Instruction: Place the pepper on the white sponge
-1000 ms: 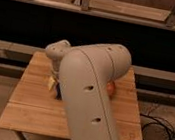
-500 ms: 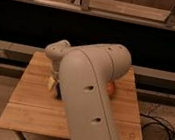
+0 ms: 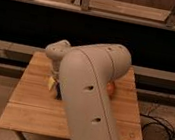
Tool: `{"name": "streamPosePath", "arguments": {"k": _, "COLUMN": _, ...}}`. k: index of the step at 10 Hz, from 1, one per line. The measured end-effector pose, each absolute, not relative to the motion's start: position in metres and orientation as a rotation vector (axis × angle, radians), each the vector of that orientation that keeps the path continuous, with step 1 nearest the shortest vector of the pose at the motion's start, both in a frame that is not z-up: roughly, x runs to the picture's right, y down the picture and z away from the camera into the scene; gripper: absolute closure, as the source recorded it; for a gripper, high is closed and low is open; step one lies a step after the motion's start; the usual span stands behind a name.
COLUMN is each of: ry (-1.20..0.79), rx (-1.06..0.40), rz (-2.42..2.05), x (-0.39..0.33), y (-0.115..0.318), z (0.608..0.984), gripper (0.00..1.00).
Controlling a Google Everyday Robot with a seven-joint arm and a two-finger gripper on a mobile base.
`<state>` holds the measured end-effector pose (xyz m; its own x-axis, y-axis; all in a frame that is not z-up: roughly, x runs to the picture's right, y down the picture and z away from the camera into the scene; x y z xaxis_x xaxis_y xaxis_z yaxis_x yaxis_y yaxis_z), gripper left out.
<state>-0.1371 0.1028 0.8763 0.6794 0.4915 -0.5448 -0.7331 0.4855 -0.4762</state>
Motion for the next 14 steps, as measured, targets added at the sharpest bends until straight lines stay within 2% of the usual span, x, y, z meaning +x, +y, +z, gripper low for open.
{"name": "streamPosePath", "arguments": {"k": 3, "ry": 0.359, "rx": -0.739, "rz": 0.748, "x": -0.138, "y": 0.106, "z": 0.875, "gripper": 0.2}}
{"name": "streamPosePath", "arguments": {"k": 7, "ry": 0.358, "rx": -0.702, "rz": 0.681, "x": -0.147, "y": 0.14, "z": 0.846, "gripper": 0.2}}
{"name": "streamPosePath", "arguments": {"k": 11, "ry": 0.366, "rx": -0.583, "rz": 0.723, "x": -0.114, "y": 0.144, "z": 0.815, "gripper": 0.2}}
{"name": "streamPosePath", "arguments": {"k": 14, "ry": 0.347, "rx": -0.596, "rz": 0.776, "x": -0.096, "y": 0.165, "z": 0.817, "gripper": 0.2}}
